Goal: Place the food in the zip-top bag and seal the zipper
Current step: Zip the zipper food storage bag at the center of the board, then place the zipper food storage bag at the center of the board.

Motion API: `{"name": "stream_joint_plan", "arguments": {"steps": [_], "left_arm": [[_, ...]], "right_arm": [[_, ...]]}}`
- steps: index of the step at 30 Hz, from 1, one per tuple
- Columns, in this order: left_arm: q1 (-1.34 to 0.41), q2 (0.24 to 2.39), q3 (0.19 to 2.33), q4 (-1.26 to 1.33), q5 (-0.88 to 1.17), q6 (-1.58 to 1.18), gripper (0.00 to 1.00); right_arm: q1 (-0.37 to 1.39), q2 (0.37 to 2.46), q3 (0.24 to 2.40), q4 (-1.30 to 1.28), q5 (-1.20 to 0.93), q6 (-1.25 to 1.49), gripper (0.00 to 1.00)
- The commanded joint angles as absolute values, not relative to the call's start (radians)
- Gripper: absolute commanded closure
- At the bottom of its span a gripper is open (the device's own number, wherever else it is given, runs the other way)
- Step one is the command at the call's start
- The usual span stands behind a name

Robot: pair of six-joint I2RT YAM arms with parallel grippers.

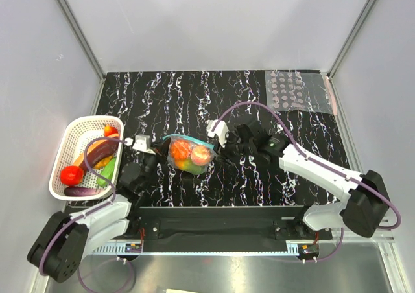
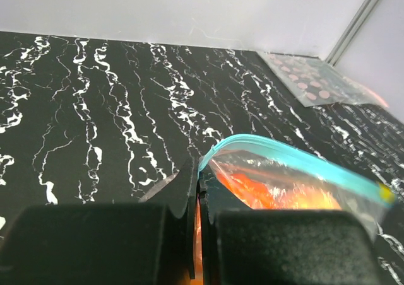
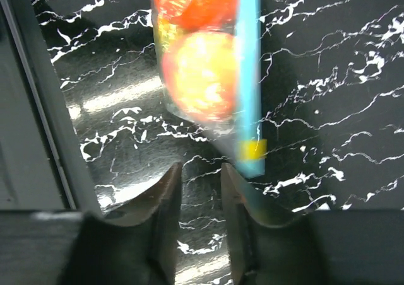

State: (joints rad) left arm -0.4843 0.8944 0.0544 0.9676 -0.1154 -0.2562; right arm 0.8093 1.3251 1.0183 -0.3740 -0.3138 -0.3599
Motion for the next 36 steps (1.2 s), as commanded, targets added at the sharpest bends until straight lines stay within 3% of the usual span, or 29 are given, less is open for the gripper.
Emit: {"name": "stream_joint_plan", "arguments": {"steps": [1,3,13,20,26,30,36], "left_arm": [[-0.476,0.937,-0.035,1.127,-0.071,-0.201,1.00],[-0.474,0.957,-0.046,1.160,-0.064,-0.195,1.00],[-0.477,0.928,-0.066,1.187,-0.018,-0.163,1.00],[-0.476,0.930,-0.066,1.192,-0.012,-0.164,1.00],[-0.476,0.916,-0.057,1.170,-0.005,-0.167,1.00],[-0.476,0.914,-0.041,1.158,0.021,-0.160,1.00],[-0.476,0.927,-0.044,1.177,0.028,-0.160,1.00]], "right_arm": [[0.798,1.336,1.094,-0.365,-0.316,-0.361,0.58],[0.799,1.388,1.147,-0.348,-0.318,-0.350,0.52],[0.769,1.581,1.319,-0.327,-0.405,-0.354,0.43],[0.742,1.687,1.445,-0.413,-0.526,-0.376,0.44],[0.730,1.649,1.370,-0.243,-0.420,-0.246,0.43],[0.721,1.655,1.364,-0.256,-0.498,-0.241,0.43],[0.721,1.715,1.422,-0.341,-0.587,-0.284,0.50]]}}
